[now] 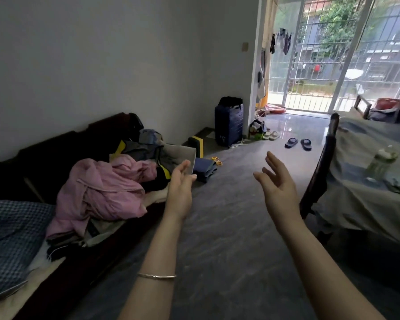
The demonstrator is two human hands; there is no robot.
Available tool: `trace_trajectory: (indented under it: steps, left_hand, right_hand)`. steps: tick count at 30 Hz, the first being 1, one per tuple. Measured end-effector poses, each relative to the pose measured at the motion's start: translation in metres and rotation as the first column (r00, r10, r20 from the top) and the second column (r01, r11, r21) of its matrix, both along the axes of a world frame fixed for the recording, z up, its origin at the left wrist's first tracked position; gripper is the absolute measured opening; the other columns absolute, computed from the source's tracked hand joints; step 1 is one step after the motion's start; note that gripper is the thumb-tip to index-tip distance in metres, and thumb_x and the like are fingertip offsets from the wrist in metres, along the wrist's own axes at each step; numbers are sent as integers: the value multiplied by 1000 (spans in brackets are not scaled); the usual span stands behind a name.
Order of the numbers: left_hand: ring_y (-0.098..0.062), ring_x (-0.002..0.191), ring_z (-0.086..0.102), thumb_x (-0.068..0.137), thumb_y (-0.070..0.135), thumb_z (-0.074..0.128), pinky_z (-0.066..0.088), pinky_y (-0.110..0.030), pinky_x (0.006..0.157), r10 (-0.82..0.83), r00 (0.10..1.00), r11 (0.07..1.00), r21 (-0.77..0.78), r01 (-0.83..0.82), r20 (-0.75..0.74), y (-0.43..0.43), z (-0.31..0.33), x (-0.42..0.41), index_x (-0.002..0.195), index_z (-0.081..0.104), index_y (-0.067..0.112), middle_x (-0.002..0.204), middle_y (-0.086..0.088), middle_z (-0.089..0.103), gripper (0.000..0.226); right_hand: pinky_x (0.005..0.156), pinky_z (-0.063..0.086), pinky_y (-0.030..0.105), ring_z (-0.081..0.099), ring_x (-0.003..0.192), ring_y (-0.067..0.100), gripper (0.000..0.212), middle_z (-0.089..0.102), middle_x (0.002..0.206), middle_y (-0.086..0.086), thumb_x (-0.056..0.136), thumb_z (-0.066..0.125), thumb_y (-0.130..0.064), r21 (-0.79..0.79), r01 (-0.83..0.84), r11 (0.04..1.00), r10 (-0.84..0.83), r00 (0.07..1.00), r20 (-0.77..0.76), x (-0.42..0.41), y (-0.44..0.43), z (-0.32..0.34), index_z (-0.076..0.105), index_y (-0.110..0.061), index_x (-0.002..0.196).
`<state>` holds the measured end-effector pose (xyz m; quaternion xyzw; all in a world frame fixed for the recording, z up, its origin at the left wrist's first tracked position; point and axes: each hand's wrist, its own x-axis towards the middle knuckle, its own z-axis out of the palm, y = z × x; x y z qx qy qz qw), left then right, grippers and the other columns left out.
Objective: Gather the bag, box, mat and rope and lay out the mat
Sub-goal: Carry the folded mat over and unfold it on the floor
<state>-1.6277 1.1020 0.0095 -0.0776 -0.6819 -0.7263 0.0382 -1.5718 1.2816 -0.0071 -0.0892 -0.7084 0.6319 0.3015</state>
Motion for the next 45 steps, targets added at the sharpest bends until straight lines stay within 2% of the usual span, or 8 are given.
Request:
trace_trajectory:
  steps: [6,14,18,20,23,28,36,45]
  left_hand:
    - [-5,120,43,94,4,42,33,-17,97,-6,999,1000,-23,7,41,35,-14,-134,138,40,9,141,-1,45,44]
    - [9,100,48,96,4,40,38,6,69,38,995,999,-12,-37,89,107,-21,-303,137,39,8,132,1,48,41]
    - [-8,125,42,96,1,38,39,6,70,72,991,997,-14,-71,112,143,-16,-388,140,37,7,144,-5,43,45]
    - [-3,105,51,96,3,38,38,5,65,76,991,997,-11,-75,114,155,-16,-423,140,38,7,123,0,56,43]
    - [9,64,46,95,4,38,36,2,56,121,986,992,-41,-116,116,170,-18,-473,138,40,10,86,12,50,43]
    - [-2,113,46,96,5,37,36,7,67,130,983,990,-65,-123,128,184,-41,-579,140,38,10,141,0,44,44]
    - [-12,130,41,99,20,38,32,-11,90,111,986,991,-92,-100,122,195,-60,-765,140,39,14,143,2,44,41]
    - [-12,132,39,99,23,36,29,-20,97,82,989,985,-164,-61,120,224,-70,-935,143,35,16,146,3,41,44]
  right_hand:
    - [102,42,38,45,126,8,51,44,142,-9,91,59,-24,-4,17,1000,-16,999,34,-129,37,-12,42,-40,136]
    - [102,40,36,44,124,7,52,41,145,-9,90,59,-29,-1,-48,999,48,997,62,-313,108,-19,40,-40,137]
    - [101,41,37,42,128,10,52,40,146,-7,91,58,-28,19,-90,996,89,994,64,-406,145,-10,39,-37,138]
    - [102,41,38,42,128,11,52,40,146,-7,91,58,-27,11,-101,995,100,993,69,-444,158,-9,39,-38,138]
    - [102,41,37,43,127,11,52,41,146,-7,90,59,-30,14,-111,994,109,990,93,-497,174,-15,39,-38,138]
    - [101,41,38,44,126,9,52,41,145,-9,90,58,-32,20,-111,994,108,986,126,-599,193,-38,39,-42,137]
    - [89,39,25,46,124,10,52,46,133,-14,90,60,-21,-32,-84,996,88,988,128,-780,209,-44,42,-36,137]
    - [97,43,32,50,121,9,52,49,132,-12,89,62,-23,-10,-65,998,66,989,133,-956,247,-51,43,-38,135]
